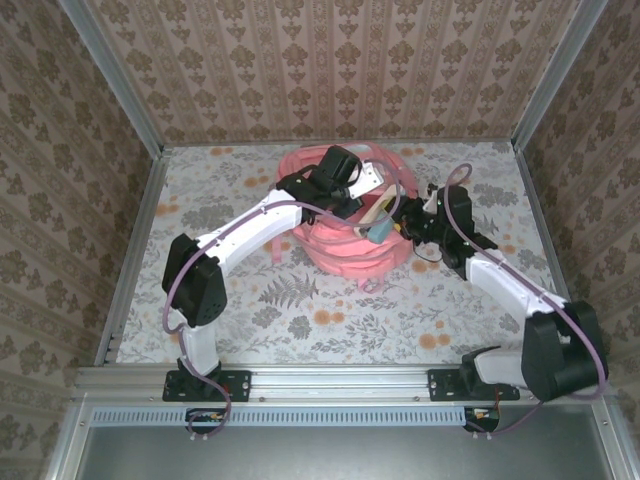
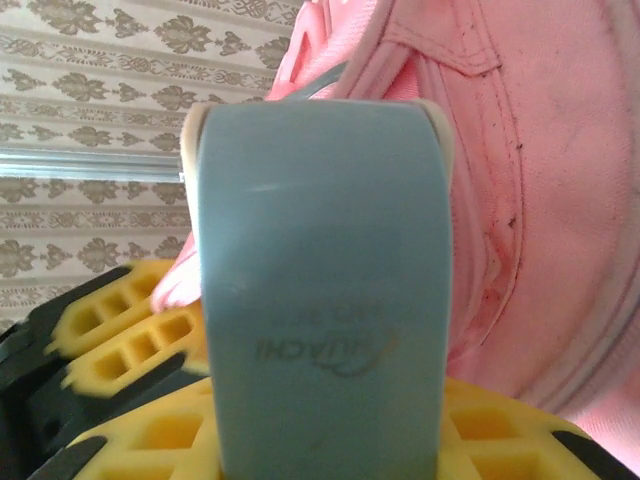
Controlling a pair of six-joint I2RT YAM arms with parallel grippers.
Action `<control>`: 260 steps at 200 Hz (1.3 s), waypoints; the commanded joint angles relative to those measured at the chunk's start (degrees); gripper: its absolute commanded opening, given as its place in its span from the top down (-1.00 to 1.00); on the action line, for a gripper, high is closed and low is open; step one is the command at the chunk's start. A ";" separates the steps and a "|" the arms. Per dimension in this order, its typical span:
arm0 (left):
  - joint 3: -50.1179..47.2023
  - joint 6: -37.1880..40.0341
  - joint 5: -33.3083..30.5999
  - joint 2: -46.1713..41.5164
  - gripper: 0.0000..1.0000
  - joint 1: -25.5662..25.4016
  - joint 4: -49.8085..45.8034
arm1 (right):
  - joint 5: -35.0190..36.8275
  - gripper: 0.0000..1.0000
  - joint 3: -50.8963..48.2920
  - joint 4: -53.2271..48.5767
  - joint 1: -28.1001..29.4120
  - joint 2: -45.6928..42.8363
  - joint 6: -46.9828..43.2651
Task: Pack the student bag
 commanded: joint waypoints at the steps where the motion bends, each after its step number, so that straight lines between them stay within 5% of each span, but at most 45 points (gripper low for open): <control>1: 5.33 -3.26 3.16 -3.17 1.00 -0.85 4.34 | 2.71 0.68 1.07 12.23 1.53 4.60 9.25; 30: 6.79 -5.47 4.07 -2.78 1.00 -0.74 3.20 | 5.99 0.69 1.50 17.46 3.08 10.01 14.18; 82: 10.05 -7.00 2.00 -0.32 1.00 -0.77 0.86 | 11.33 0.70 0.56 11.92 5.06 9.20 18.26; 184: 7.79 -8.44 7.13 -2.05 1.00 -0.39 -1.20 | 9.47 0.68 9.39 20.87 7.63 21.21 18.71; 260: 4.77 -12.98 11.41 -2.15 1.00 3.65 -0.80 | 8.58 -0.12 9.58 1.77 7.18 17.40 15.96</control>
